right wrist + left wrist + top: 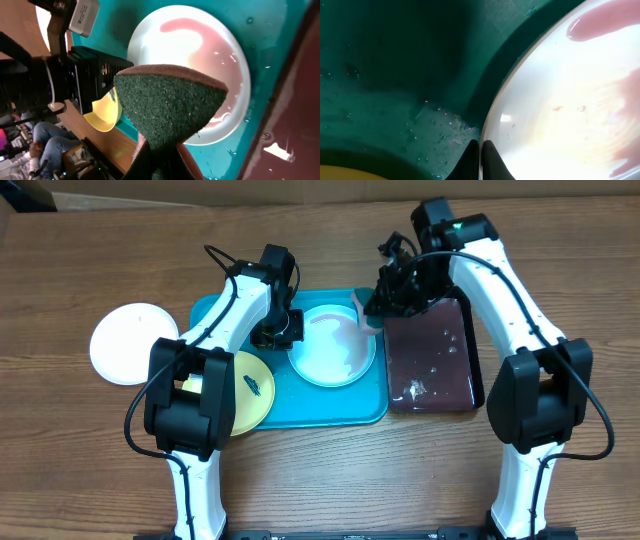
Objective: Clean dirty plates on tray and stack at the side
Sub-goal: 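Place the sponge back on the dark tray and retract the right arm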
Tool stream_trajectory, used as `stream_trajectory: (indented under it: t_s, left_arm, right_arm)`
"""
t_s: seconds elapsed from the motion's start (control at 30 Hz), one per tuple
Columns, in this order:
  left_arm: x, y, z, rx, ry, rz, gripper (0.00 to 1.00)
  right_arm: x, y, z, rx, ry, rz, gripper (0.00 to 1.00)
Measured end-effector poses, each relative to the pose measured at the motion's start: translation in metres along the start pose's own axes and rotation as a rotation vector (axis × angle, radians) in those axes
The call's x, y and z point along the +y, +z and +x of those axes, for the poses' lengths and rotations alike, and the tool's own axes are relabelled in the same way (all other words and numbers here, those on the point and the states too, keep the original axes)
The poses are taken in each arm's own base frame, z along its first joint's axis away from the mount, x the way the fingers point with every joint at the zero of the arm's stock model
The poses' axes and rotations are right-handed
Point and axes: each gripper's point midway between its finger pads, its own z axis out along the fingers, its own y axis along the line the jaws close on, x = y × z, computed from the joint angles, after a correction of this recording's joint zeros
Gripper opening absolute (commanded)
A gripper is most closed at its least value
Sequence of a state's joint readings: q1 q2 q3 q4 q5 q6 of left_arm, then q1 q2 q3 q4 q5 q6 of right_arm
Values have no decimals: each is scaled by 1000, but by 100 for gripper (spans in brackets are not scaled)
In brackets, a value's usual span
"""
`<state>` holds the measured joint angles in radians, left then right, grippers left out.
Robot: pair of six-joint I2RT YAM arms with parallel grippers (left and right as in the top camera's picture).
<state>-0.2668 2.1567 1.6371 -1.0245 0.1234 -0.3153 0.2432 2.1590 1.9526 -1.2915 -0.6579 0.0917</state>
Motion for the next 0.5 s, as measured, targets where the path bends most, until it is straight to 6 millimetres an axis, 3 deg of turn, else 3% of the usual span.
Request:
stream_trajectory:
  t_s: [0.17, 0.33, 0.5]
  left_arm:
    - [0, 0, 0, 0, 0, 0, 17]
    - [-1, 0, -2, -9, 1, 3, 24]
    - [-2, 0, -5, -22, 3, 7, 25]
  right_arm:
    - [-26, -16, 4, 8, 58, 33, 4]
    - [-80, -37, 19, 44, 146, 239, 4]
    - [-113, -41, 28, 68, 152, 410, 4]
